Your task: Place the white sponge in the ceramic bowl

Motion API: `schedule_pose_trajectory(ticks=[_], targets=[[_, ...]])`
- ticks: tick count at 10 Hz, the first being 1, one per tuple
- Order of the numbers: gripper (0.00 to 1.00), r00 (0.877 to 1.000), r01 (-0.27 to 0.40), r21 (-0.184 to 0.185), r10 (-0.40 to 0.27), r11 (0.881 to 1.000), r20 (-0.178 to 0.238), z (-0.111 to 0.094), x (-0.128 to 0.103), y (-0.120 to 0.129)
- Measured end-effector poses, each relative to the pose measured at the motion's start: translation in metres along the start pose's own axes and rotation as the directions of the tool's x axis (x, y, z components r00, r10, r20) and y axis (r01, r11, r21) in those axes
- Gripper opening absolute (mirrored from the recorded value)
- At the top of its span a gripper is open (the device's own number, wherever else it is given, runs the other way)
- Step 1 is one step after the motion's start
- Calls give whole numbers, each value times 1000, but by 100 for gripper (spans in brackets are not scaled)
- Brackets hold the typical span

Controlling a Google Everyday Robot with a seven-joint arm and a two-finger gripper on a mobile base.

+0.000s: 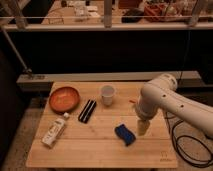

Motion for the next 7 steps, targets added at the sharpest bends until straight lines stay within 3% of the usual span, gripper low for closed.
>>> schedule_pose_trajectory(ticks=[7], targets=[[80, 999, 11, -17, -11, 1000, 30, 22, -17, 6]])
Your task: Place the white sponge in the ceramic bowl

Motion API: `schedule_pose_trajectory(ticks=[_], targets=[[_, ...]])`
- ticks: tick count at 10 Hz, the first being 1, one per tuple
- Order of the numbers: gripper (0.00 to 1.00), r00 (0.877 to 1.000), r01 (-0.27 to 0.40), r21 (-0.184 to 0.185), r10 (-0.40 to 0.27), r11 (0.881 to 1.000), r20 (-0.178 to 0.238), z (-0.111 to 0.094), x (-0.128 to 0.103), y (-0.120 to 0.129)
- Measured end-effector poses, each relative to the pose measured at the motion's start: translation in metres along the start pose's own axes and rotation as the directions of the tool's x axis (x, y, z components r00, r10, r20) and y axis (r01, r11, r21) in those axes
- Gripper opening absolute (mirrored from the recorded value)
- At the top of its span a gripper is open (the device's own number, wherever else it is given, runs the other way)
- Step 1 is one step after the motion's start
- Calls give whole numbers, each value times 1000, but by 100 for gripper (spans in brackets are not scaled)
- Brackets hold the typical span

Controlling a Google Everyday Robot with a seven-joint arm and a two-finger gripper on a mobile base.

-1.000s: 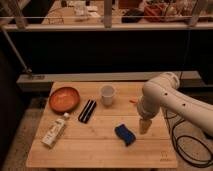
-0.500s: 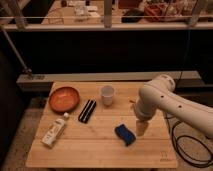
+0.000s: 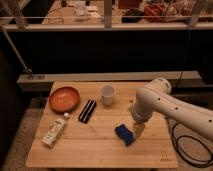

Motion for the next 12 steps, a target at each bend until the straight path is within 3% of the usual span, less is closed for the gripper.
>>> schedule_pose_trajectory(ticks=[12], targets=[[80, 998, -27, -7, 27, 1000, 55, 61, -14, 4]])
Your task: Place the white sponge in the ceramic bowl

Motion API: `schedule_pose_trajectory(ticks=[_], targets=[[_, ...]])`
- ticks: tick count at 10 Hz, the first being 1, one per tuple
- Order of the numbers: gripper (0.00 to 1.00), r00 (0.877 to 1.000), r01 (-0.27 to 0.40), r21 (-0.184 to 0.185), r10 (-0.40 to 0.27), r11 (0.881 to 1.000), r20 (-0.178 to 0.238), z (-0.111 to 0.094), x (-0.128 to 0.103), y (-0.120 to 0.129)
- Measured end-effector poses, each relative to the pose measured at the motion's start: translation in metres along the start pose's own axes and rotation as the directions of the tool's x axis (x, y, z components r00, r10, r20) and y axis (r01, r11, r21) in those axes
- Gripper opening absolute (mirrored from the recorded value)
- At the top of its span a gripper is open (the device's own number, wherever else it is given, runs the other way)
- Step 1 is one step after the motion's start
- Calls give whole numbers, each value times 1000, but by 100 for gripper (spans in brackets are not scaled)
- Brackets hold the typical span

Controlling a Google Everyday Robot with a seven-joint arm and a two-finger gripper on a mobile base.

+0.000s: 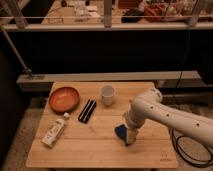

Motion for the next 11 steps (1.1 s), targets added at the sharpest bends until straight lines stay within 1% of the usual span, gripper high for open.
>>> schedule_pose_trajectory(ticks=[2, 5, 6, 8, 11], targets=[[80, 1000, 4, 1, -4, 1000, 7, 13, 2, 1], [80, 1000, 7, 2, -7, 1000, 19, 21, 5, 3], [80, 1000, 12, 2, -13, 1000, 21, 30, 7, 5], [80, 999, 23, 1, -23, 1000, 26, 40, 6, 6], [80, 999, 26, 2, -26, 1000, 31, 42, 7, 6]])
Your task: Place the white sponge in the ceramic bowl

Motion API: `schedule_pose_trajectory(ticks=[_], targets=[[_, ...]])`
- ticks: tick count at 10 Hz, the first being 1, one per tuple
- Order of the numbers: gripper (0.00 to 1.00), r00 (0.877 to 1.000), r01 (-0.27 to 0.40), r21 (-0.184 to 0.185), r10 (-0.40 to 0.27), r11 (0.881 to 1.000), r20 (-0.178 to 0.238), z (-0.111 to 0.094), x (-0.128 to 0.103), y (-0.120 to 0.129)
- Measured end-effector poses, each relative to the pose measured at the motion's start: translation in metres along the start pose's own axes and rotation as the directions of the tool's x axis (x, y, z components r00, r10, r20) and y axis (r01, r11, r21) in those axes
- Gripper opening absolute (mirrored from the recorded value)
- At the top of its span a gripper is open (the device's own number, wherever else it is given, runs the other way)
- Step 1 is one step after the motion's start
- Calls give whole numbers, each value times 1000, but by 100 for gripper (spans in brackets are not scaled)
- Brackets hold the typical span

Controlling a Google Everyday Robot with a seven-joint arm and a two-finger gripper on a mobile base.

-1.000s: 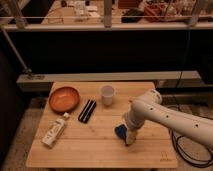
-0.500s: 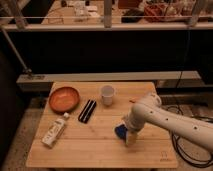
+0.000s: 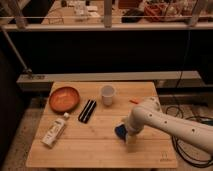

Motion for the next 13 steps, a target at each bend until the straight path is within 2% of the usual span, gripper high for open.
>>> schedule_pose_trajectory(ticks=[7, 9, 12, 13], targets=[[78, 1000, 3, -16, -2, 1000, 16, 23, 3, 5], [66, 1000, 0, -19, 0, 1000, 17, 26, 5, 7], [64, 1000, -3, -23, 4, 1000, 23, 33, 5, 9], [60, 1000, -5, -27, 5, 1000, 24, 35, 5, 11]])
